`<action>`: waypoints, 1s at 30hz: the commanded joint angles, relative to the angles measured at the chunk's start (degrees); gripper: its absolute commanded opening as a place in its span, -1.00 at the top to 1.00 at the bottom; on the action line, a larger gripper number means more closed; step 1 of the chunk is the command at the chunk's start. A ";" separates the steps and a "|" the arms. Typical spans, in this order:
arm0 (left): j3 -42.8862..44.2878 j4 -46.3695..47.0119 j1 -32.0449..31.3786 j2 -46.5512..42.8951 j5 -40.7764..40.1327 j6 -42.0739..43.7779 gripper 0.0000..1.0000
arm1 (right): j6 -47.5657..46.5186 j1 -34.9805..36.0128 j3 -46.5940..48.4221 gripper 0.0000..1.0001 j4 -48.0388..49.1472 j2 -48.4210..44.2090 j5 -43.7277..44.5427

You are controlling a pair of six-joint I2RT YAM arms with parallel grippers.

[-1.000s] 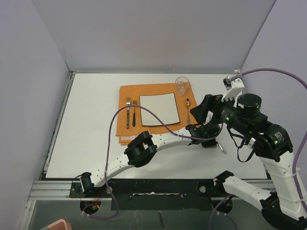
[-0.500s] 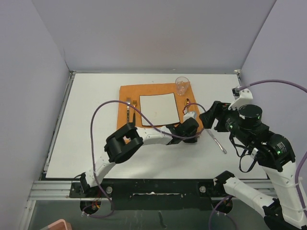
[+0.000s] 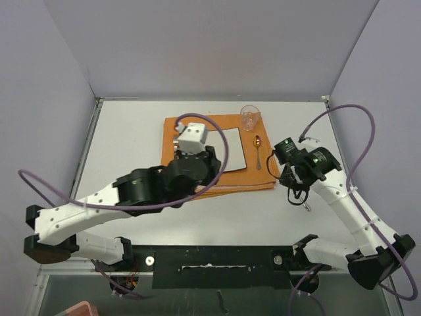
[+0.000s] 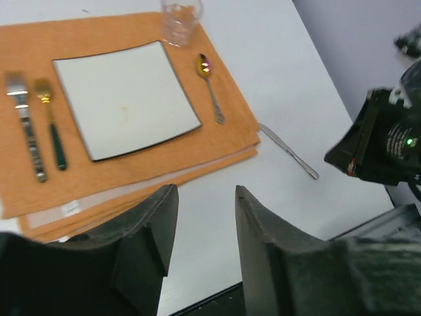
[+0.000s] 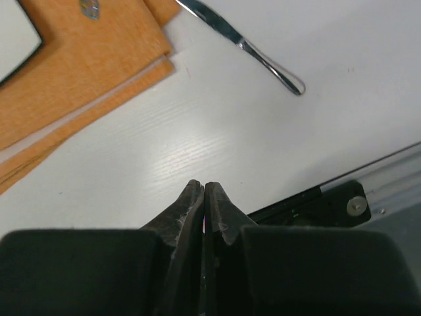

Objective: Set the dinner table for one person
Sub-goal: Adjust the knife at the center of the board.

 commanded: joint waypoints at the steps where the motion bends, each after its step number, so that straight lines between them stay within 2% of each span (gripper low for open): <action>1: 1.31 -26.34 0.02 -4.53 -11.56 -3.44 0.07 | 12.53 0.22 -4.40 1.00 -2.21 4.93 -0.46; 3: 0.43 -30.66 0.25 -6.51 -13.31 -3.70 -0.13 | 15.11 0.28 -5.14 1.00 -1.37 9.21 -0.50; 5: -0.86 -31.79 1.12 -8.74 -13.55 -2.51 -0.26 | 17.60 0.16 -4.84 1.00 -1.28 14.24 0.74; 7: -1.39 -32.27 4.46 -10.51 -12.97 -1.26 -0.49 | 21.27 -1.00 -3.58 1.00 -3.04 19.77 1.96; 8: -1.45 -31.92 6.63 -11.18 -11.65 -0.55 -0.51 | 22.89 -1.83 -2.96 1.00 -3.43 22.54 2.25; 13: -3.86 -24.14 13.77 -15.97 -5.48 9.37 -0.56 | 26.96 -6.53 -3.38 1.00 -1.56 30.44 2.30; 17: -3.29 -21.93 17.97 -16.07 -0.97 14.20 -0.58 | 29.43 -11.90 -4.98 1.00 0.18 33.37 1.33; 24: -2.78 -20.23 20.16 -15.81 3.66 17.31 -0.59 | 35.61 -15.59 -5.84 1.00 -2.36 36.43 1.29; 30: -1.22 -21.09 20.59 -16.03 5.16 17.78 -0.59 | 39.09 -19.50 -6.82 1.00 -2.35 38.67 -3.62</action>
